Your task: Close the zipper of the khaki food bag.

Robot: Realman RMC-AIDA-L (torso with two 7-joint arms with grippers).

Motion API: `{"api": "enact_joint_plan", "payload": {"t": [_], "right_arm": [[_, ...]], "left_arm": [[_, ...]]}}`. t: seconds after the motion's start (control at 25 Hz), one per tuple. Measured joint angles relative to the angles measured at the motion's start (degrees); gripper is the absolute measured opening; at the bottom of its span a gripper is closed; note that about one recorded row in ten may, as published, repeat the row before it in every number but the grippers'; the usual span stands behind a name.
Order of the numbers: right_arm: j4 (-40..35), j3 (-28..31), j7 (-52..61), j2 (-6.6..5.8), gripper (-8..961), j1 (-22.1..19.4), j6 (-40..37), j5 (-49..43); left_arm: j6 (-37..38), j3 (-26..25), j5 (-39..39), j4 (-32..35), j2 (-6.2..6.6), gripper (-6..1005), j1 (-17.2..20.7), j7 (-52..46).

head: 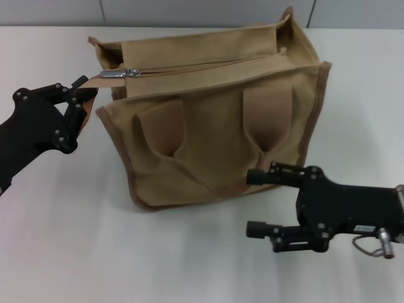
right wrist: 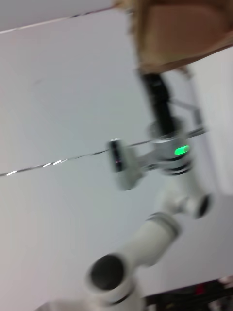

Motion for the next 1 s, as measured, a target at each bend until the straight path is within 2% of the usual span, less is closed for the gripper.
{"api": "enact_joint_plan", "payload": {"t": [0.04, 0.12, 0.24, 0.44, 0.6, 0.8, 0.84, 0.92, 0.96, 1.0], "right_arm": [[0.0, 0.0, 0.0, 0.0, 725, 0.0, 0.0, 0.0], [-0.37, 0.0, 0.94, -0.15, 723, -0.51, -5.53, 3.4], [-0.93, 0.0, 4.02, -0.18, 722, -0.46, -9.56, 7.82], [-3.14, 0.0, 9.04, -0.02, 719, 1.36, -10.53, 11.7], [-5.55, -0.11, 15.48, -0.13, 716, 5.15, -7.96, 15.15], [-12.42, -1.67, 33.72, -0.32, 713, 10.32, -1.61, 15.14], [-12.42, -1.67, 33.72, -0.32, 712, 10.32, -1.61, 15.14], [-17.13, -5.88, 46.67, -1.21, 711, 13.5, 2.6, 14.95], [-17.13, -5.88, 46.67, -1.21, 710, 13.5, 2.6, 14.95], [-19.28, -8.21, 52.94, -1.84, 710, 15.34, 3.97, 14.53]], "left_arm": [[0.81, -0.08, -0.31, -0.85, -0.01, 20, 0.08, 1.6], [2.42, -0.14, -0.66, -2.67, -0.05, 19, 0.2, 4.55], [3.56, -0.15, -0.85, -4.98, -0.09, 19, 0.01, 7.57], [4.0, -0.15, -0.9, -7.09, -0.09, 19, -0.31, 11.01], [4.03, -0.15, -0.9, -7.4, -0.09, 20, -0.34, 11.55], [4.07, -0.24, -1.2, -7.45, -0.09, 20, -0.4, 11.59], [4.07, -0.24, -1.2, -7.45, -0.09, 20, -0.4, 11.59], [4.15, -0.24, -1.5, -7.47, -0.15, 20, -0.4, 11.61], [4.15, -0.24, -1.5, -7.47, -0.15, 20, -0.4, 11.61], [4.22, -0.24, -1.5, -7.46, -0.16, 20, -0.39, 11.61]]}}
